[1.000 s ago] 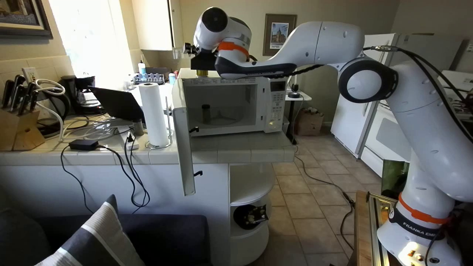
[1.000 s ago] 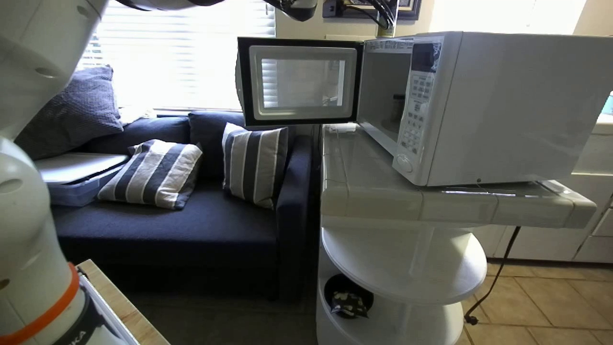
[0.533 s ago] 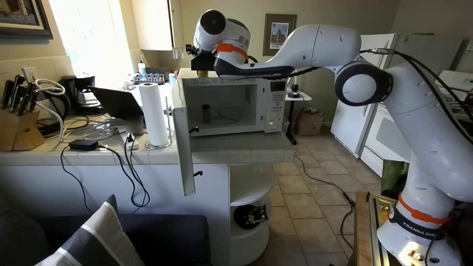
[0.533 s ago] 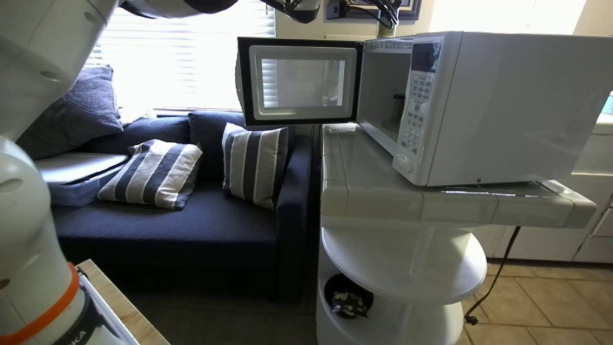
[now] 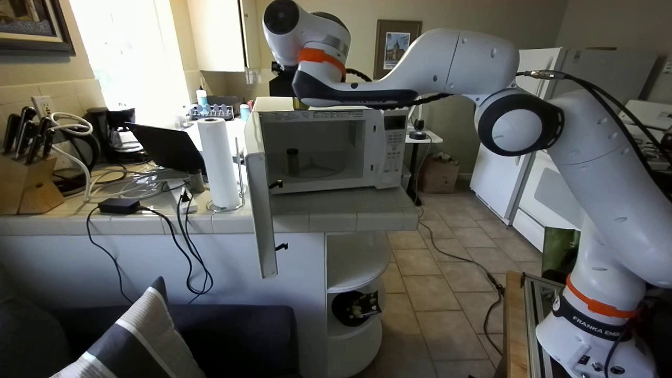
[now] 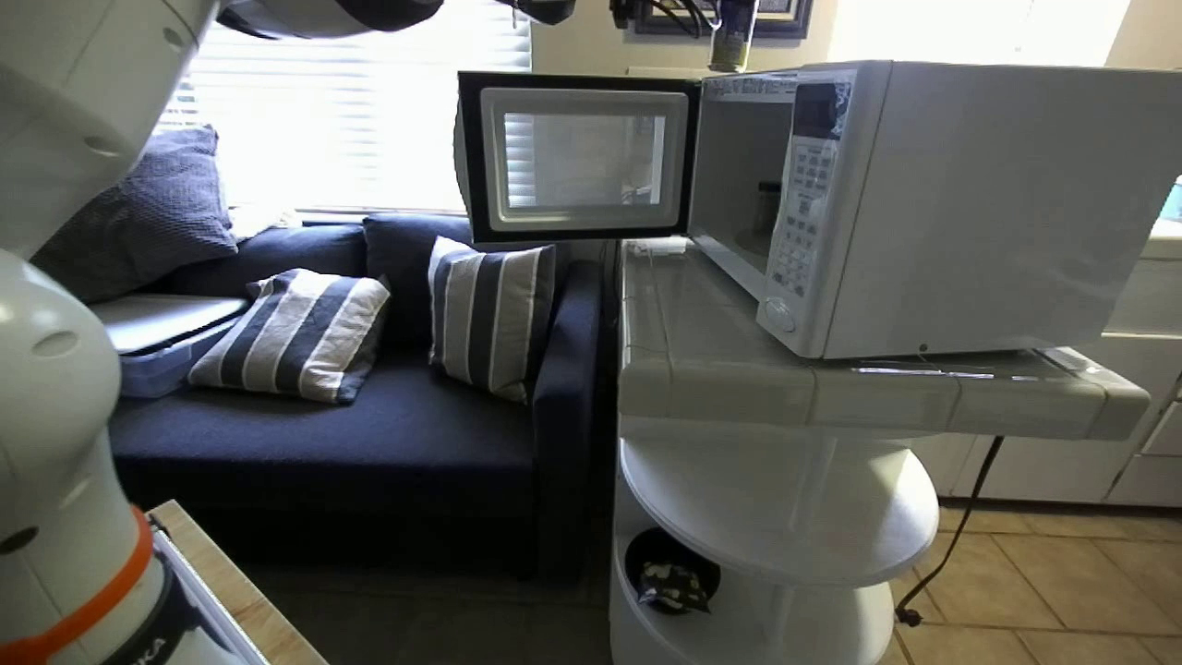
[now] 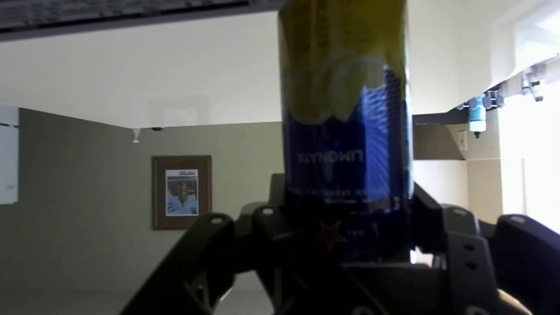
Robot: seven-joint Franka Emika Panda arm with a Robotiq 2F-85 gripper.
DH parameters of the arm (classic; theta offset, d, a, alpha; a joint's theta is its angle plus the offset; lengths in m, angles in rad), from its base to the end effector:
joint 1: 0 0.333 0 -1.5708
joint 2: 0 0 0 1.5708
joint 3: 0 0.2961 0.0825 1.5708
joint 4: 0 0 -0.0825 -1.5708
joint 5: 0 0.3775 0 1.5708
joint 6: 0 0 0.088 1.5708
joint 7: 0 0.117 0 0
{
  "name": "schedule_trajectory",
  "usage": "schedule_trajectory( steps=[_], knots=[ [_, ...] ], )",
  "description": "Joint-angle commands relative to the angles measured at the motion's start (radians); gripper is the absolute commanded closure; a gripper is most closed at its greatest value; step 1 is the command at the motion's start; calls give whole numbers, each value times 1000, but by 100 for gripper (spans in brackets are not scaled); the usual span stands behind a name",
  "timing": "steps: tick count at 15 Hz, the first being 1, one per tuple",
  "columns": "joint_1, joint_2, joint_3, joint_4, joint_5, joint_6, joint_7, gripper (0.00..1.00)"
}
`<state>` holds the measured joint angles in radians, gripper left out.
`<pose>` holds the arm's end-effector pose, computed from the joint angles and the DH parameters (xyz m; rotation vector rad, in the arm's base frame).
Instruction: Put the yellow can in the microwave.
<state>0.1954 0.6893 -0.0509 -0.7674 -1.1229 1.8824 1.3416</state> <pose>0.7419 0.0489 0.6141 1.9066 -1.1054 1.3438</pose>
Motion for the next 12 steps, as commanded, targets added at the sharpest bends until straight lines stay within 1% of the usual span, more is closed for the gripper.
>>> schedule_trajectory(
  steps=[1,3,5,8,12],
  knots=[
    [63,-14,0,27,9,-150,62,62],
    [98,-29,0,9,1,-207,109,62],
    [125,-38,-4,-13,-10,-236,161,62],
    [157,-62,-6,-79,-29,-226,230,62],
    [165,-108,-2,-229,-41,-154,296,62]
  ],
)
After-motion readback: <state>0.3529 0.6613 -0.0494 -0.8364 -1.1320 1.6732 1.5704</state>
